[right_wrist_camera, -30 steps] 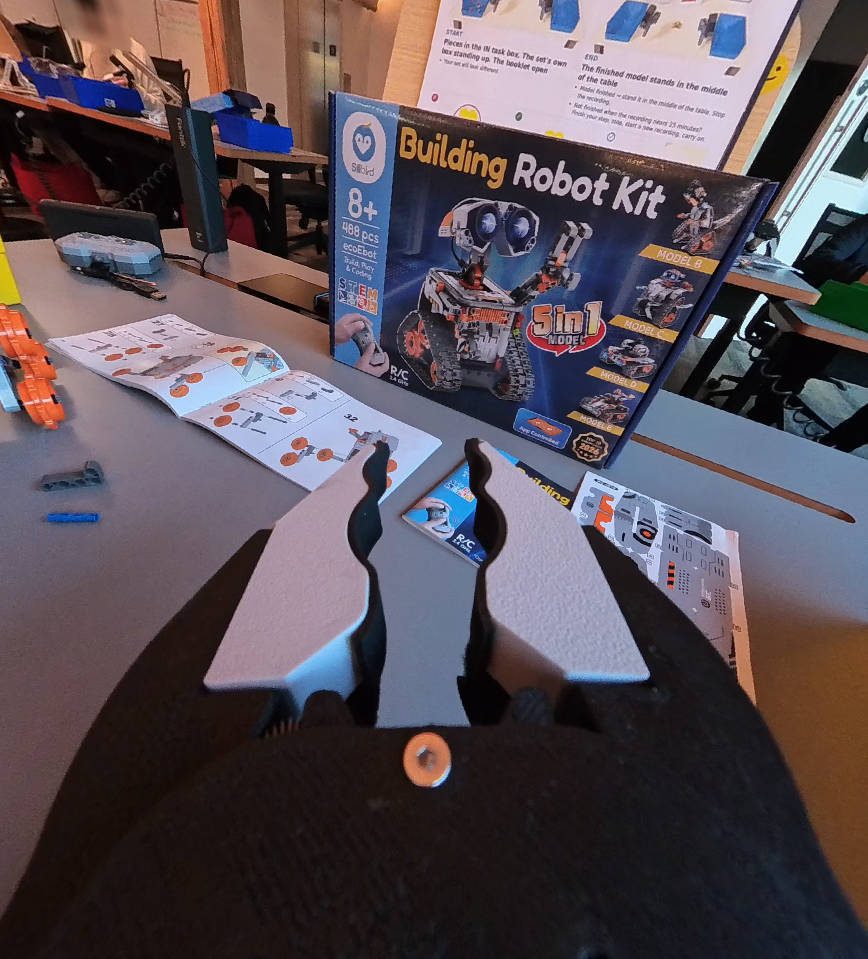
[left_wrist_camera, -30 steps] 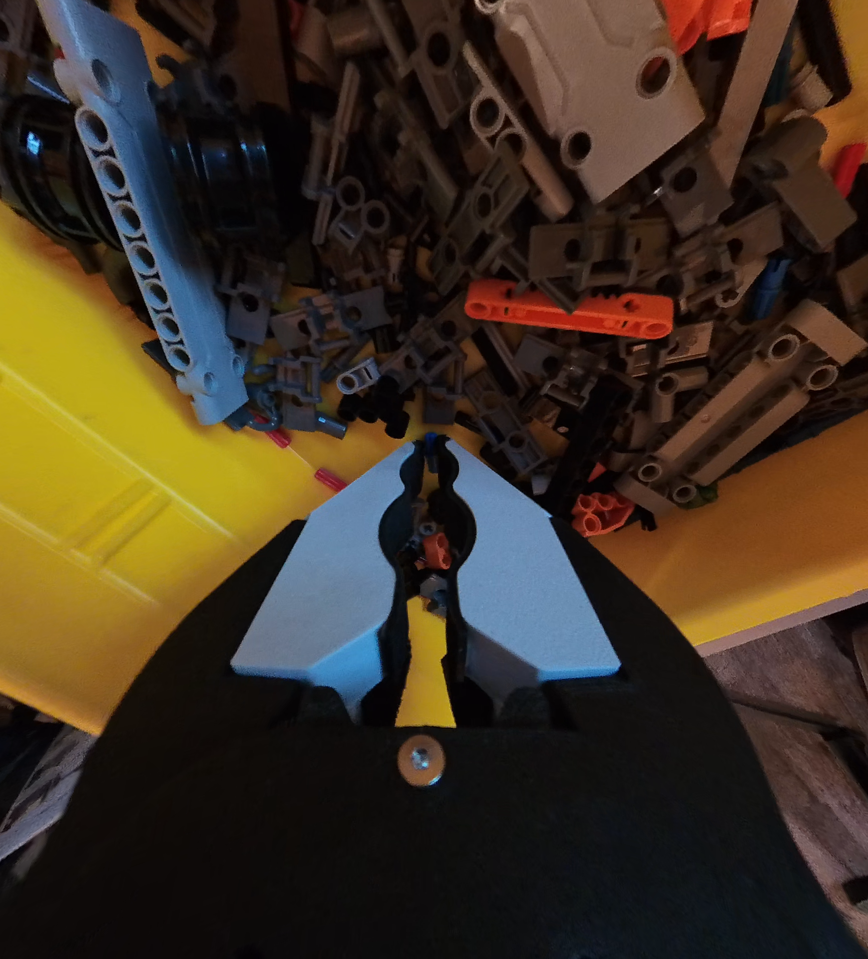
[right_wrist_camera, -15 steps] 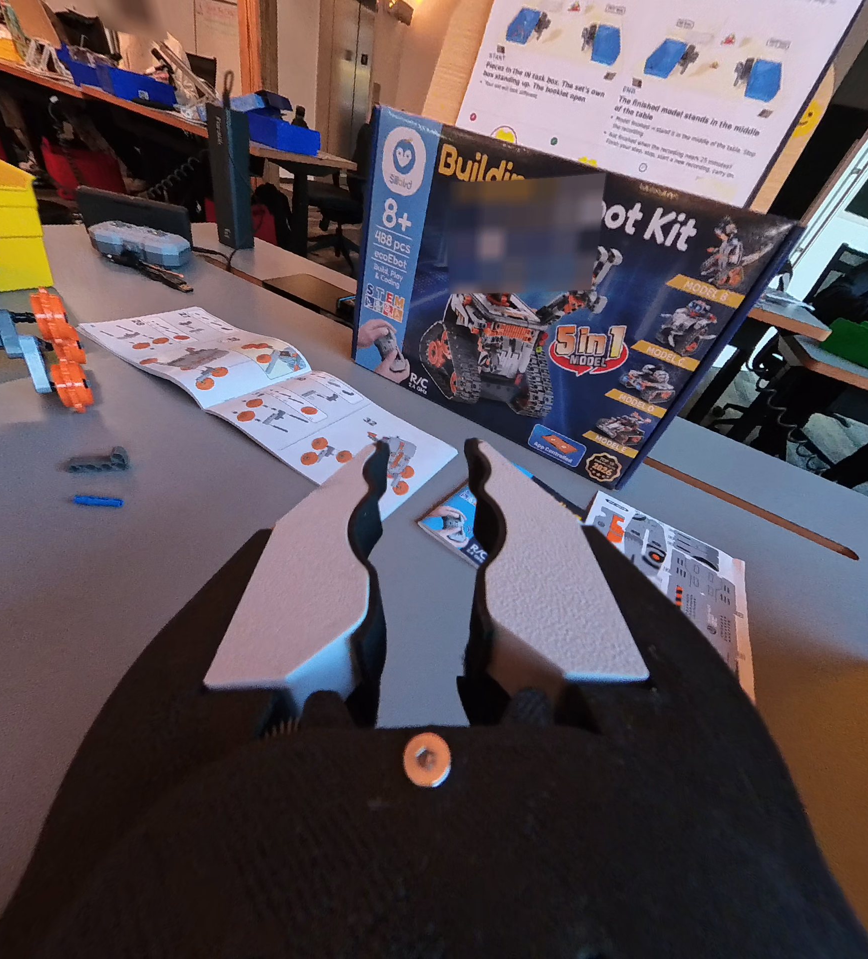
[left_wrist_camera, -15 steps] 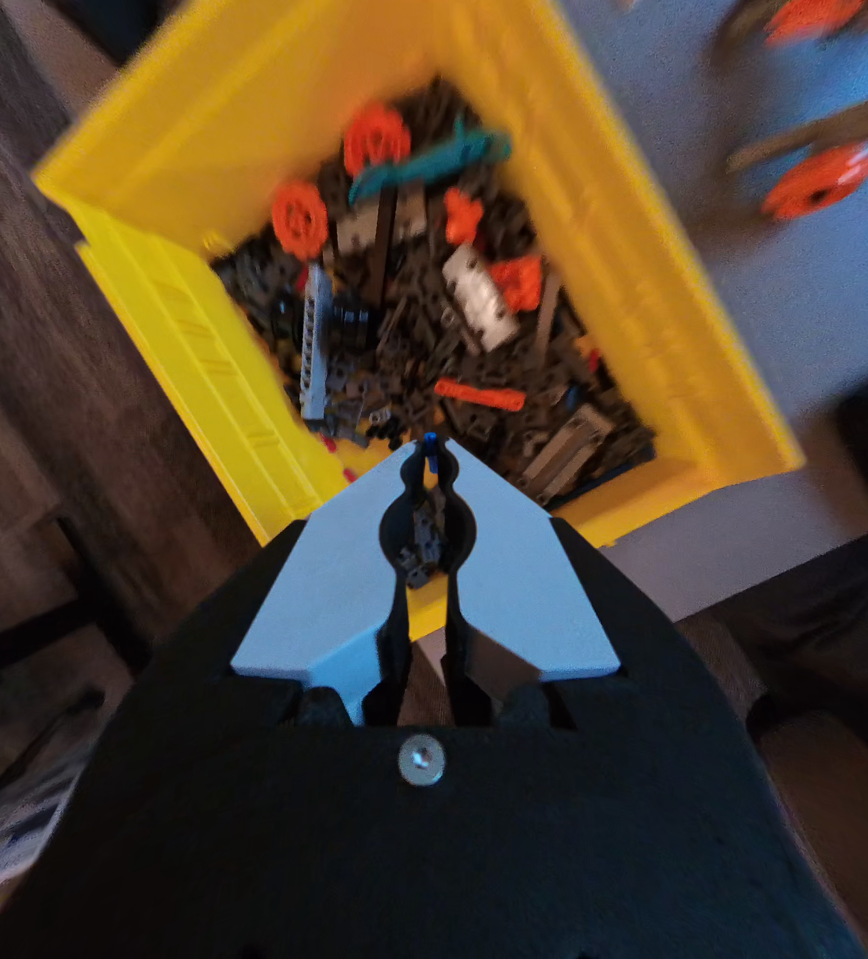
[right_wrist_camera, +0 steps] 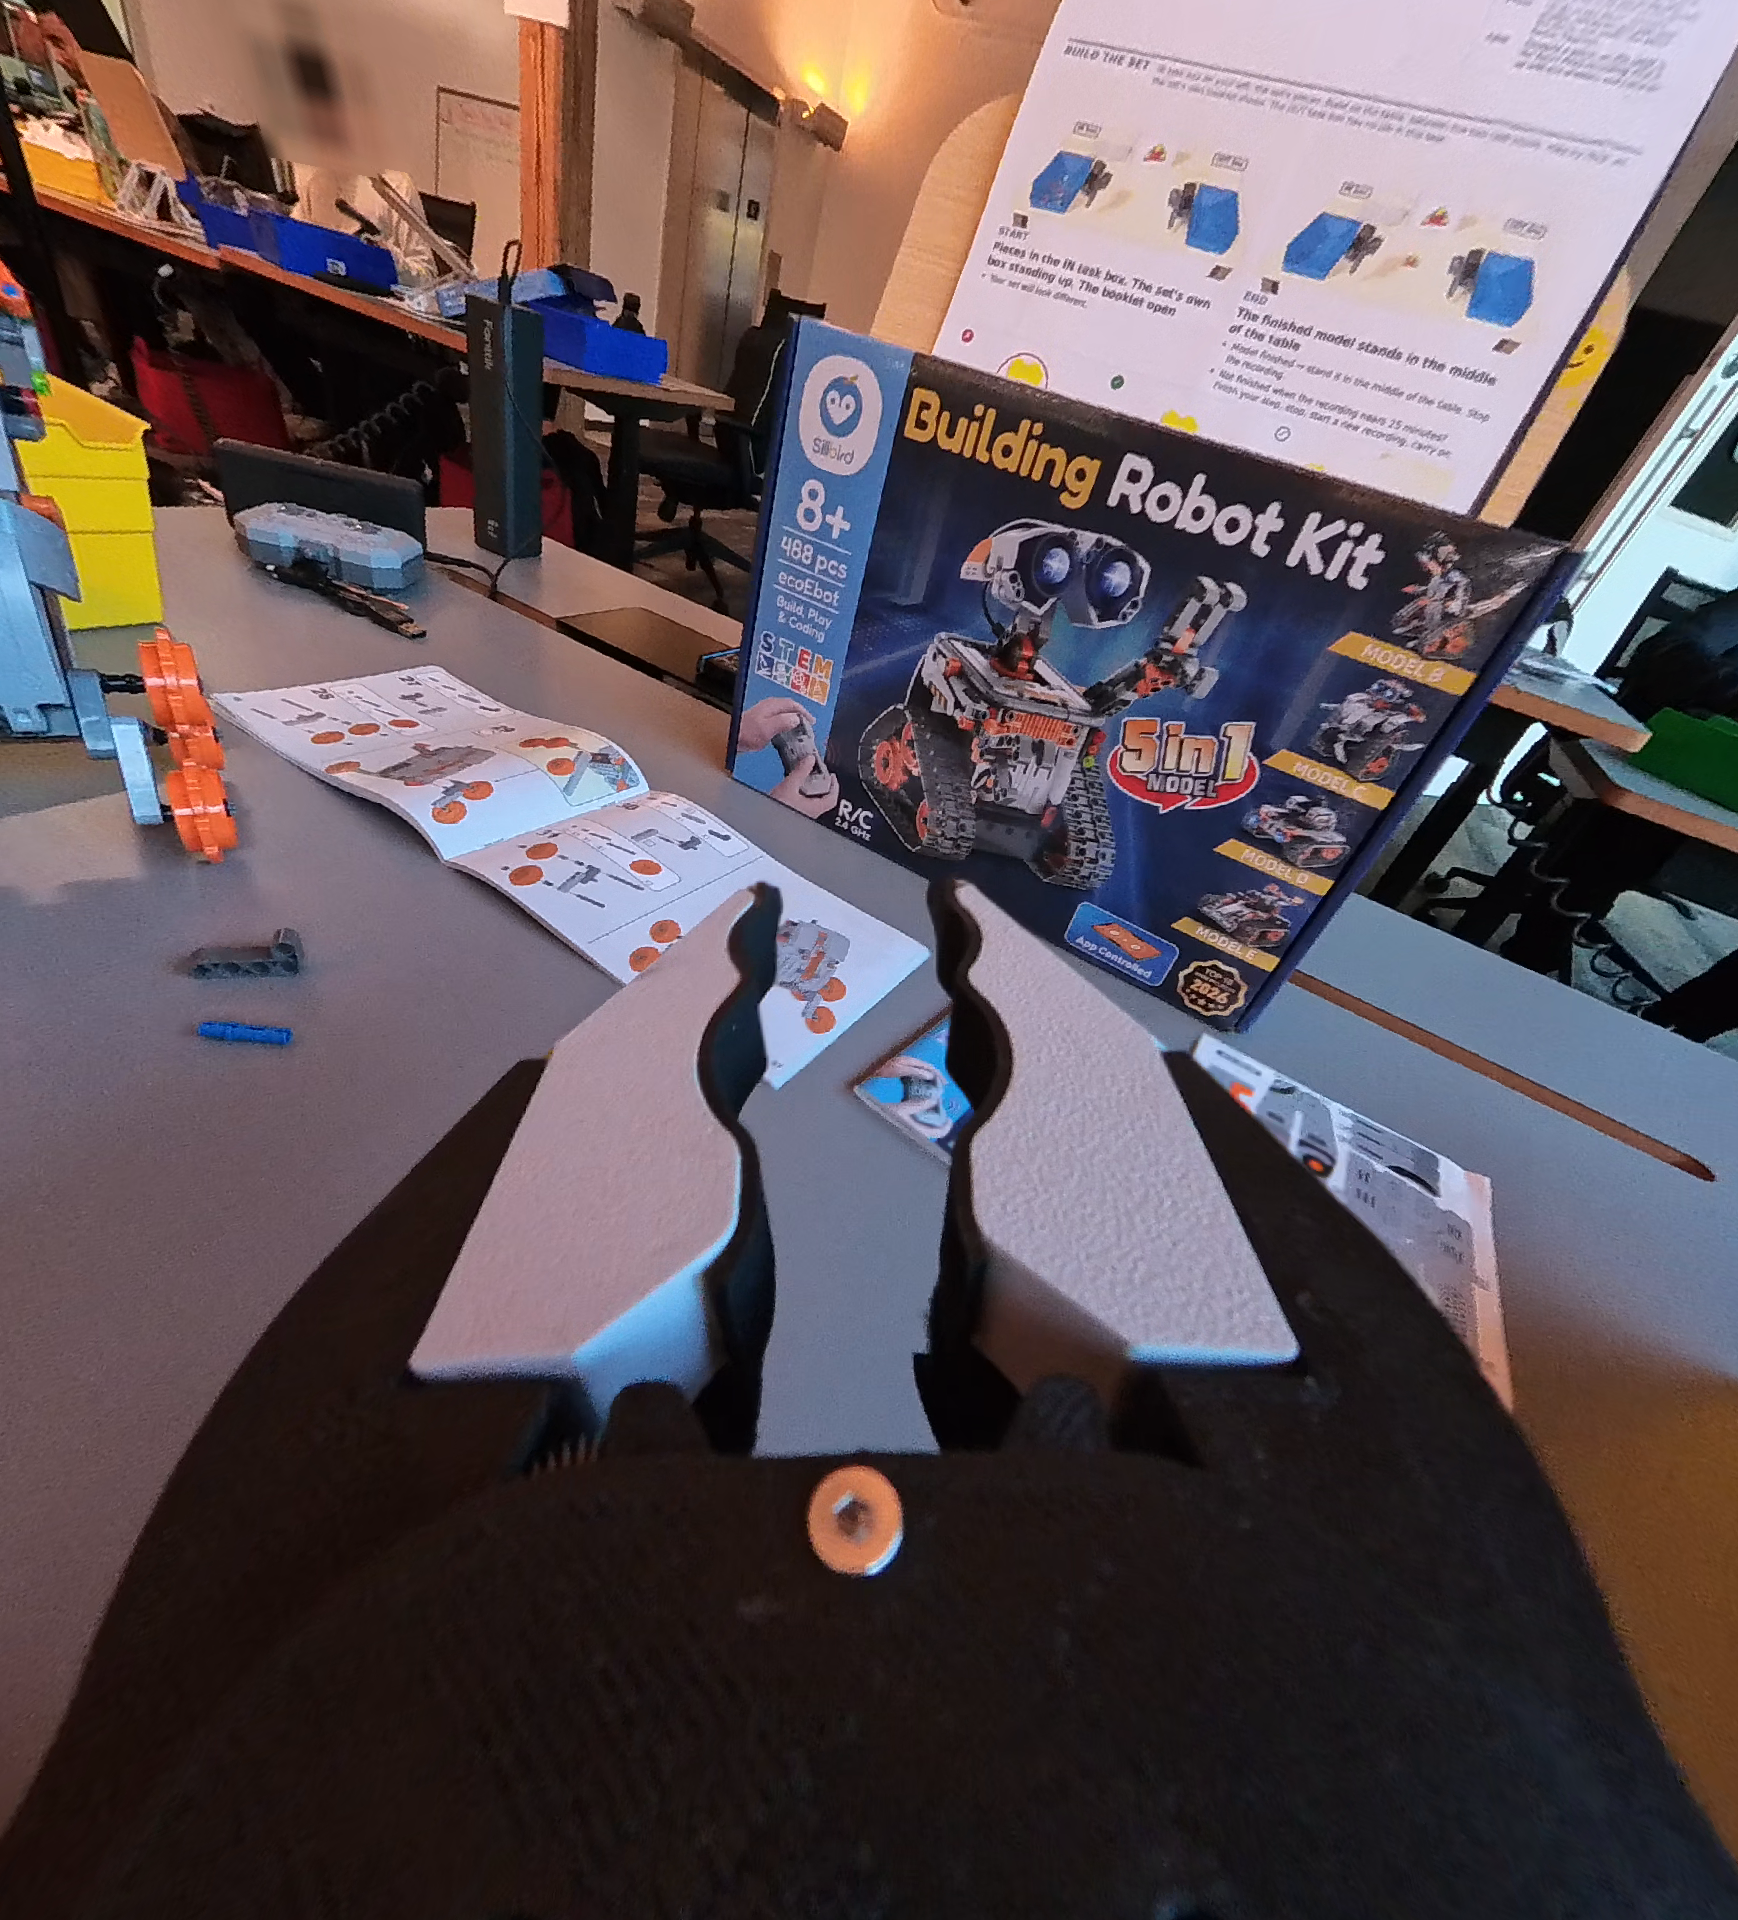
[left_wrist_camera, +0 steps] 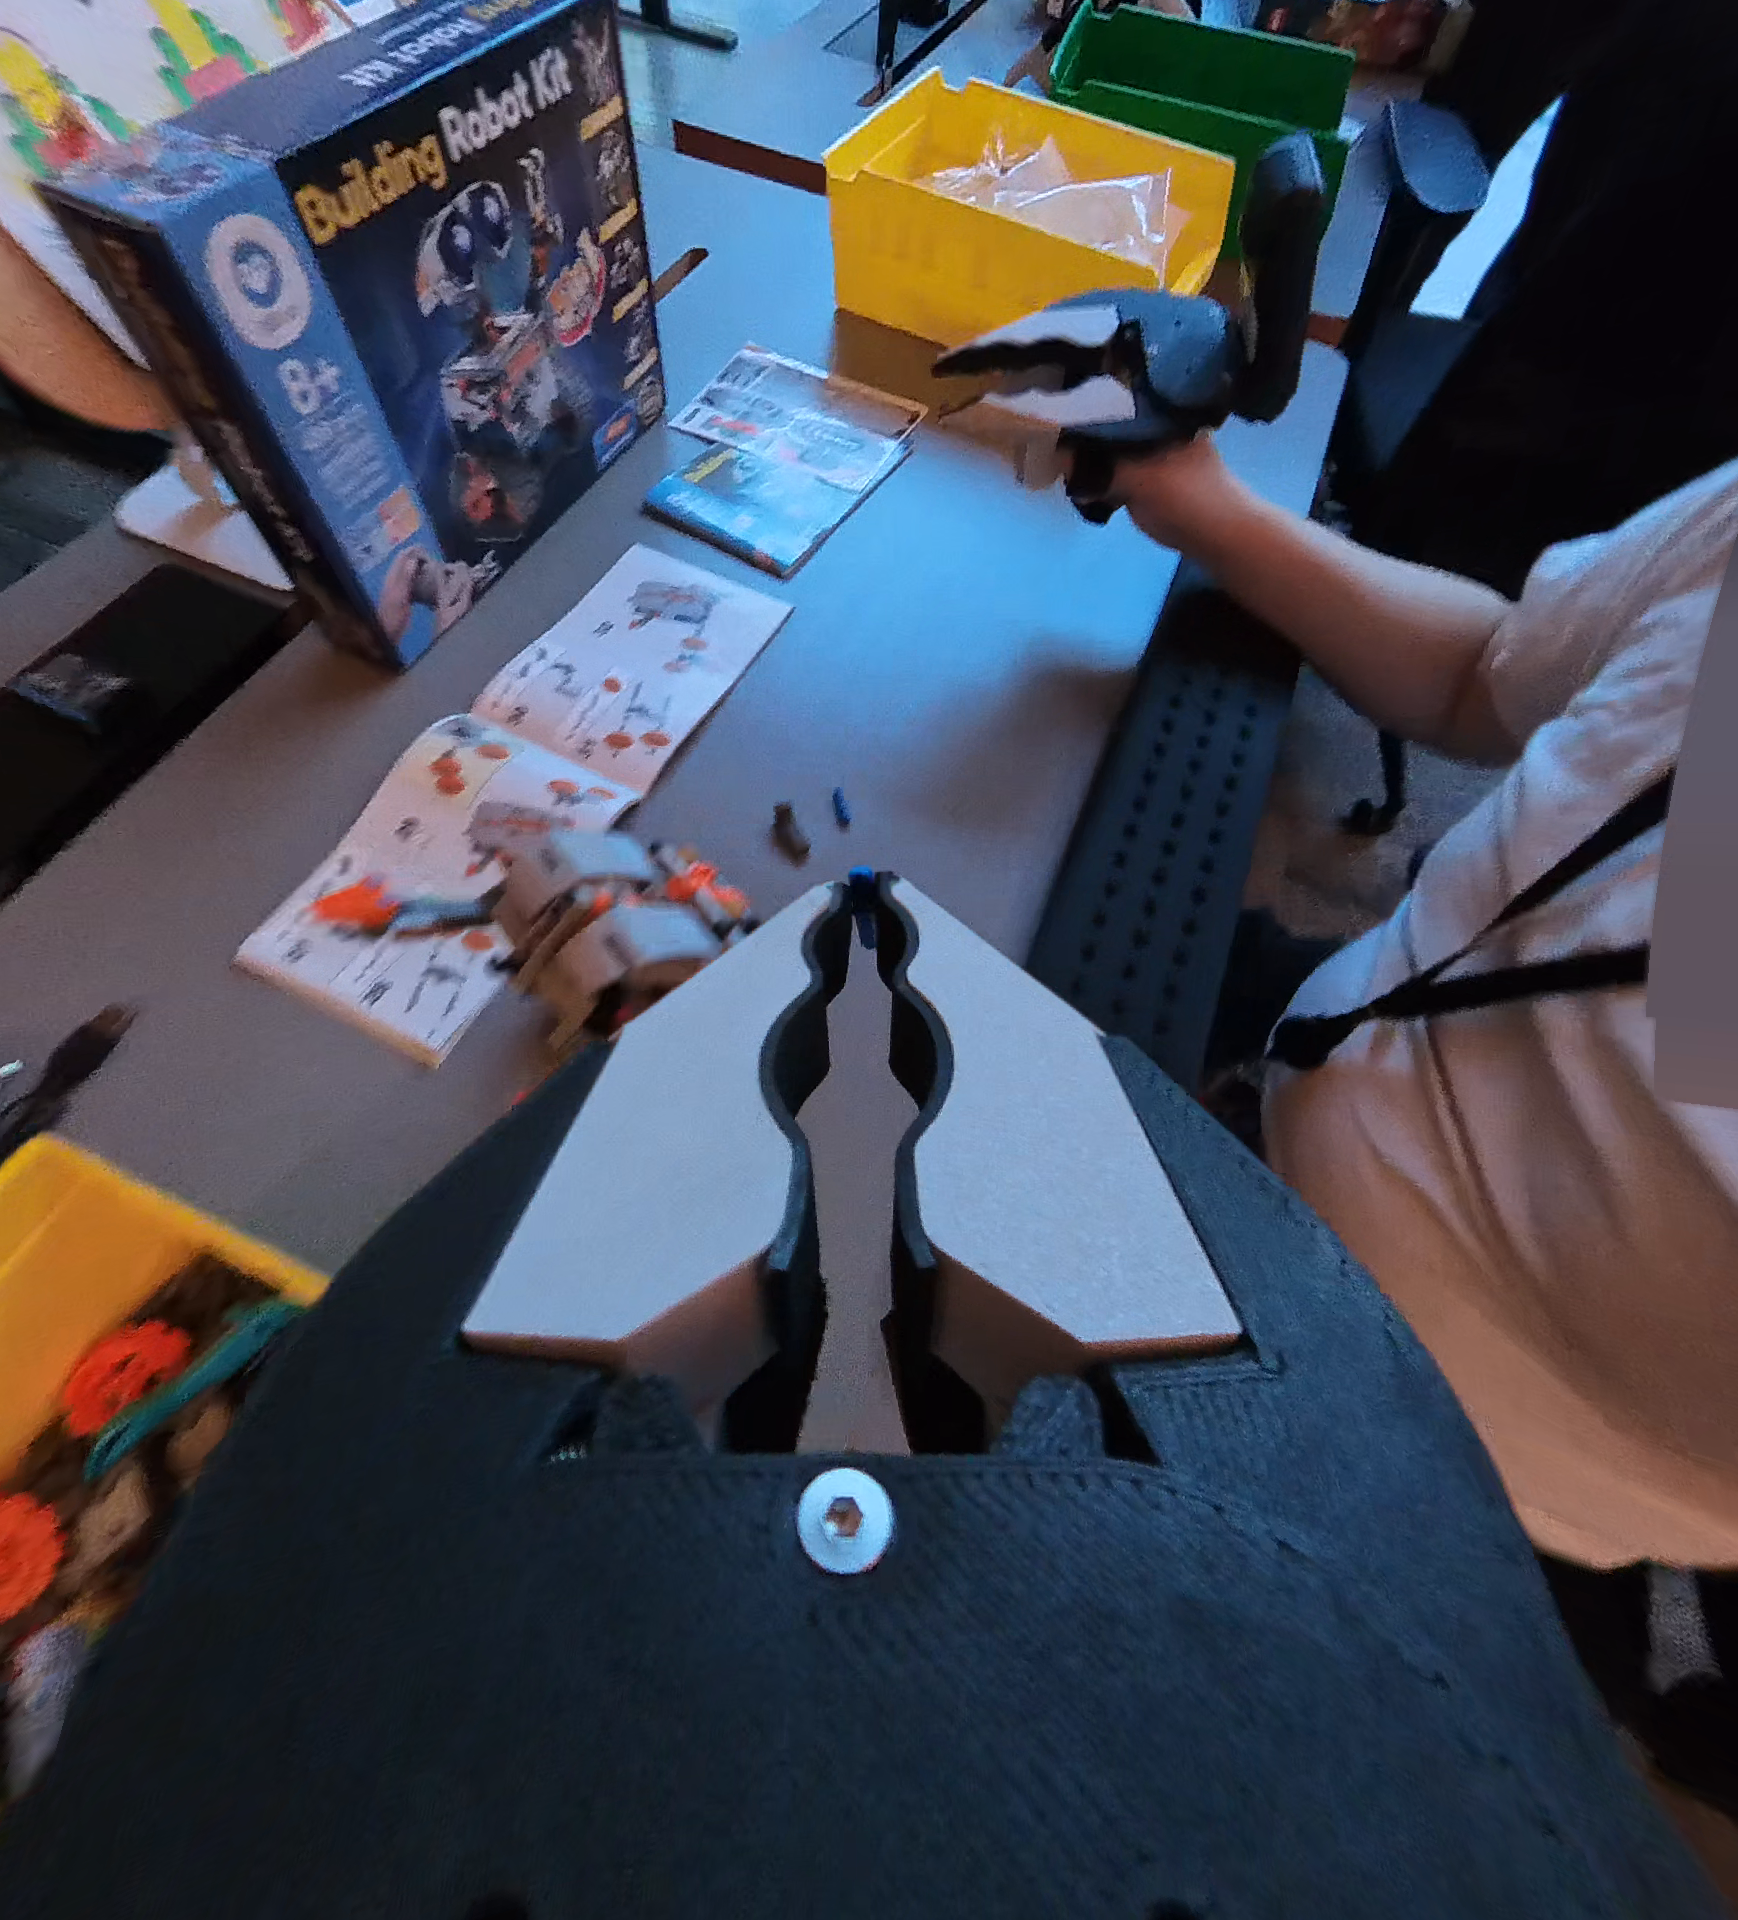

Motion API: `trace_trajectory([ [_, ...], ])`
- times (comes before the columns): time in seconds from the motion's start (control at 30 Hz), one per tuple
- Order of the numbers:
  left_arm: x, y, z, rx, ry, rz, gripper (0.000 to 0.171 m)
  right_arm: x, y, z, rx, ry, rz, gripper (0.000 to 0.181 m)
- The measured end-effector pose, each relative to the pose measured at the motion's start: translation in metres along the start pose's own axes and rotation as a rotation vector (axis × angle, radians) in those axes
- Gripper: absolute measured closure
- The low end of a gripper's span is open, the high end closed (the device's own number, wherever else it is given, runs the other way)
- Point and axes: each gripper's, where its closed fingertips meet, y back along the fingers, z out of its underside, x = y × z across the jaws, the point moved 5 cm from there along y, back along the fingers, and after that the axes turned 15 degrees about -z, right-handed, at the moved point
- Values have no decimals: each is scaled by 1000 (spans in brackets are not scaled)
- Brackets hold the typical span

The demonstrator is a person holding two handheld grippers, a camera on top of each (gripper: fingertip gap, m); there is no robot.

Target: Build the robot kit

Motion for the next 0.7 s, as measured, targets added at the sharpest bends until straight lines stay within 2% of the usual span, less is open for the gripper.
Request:
trace_trajectory([
  [0.07,20,-41,-12,-68,59,13,169,-1,-2,3,-8,-12,-11,151],
  [0.13,42,-91,-10,-196,89,-3,169,-1,-3,5,-13,-17,-19,151],
  [0.23,73,-165,15,-433,54,-6,169,-1,-3,5,-16,-7,-13,151],
  [0.27,75,-188,26,-501,19,-47,169,0,-2,5,-15,-5,-10,151],
  [0.4,74,-258,63,-657,-111,-160,169,2,-1,5,-11,-14,-9,151],
  [0.47,66,-276,81,-741,-165,-228,169,1,0,4,-8,-15,-12,151],
  [0.57,64,-287,101,-807,-217,-247,169,1,0,4,-13,-7,-10,151],
  [0.7,68,-288,103,-806,-198,-216,169,-1,1,1,4,-13,-22,151],
])
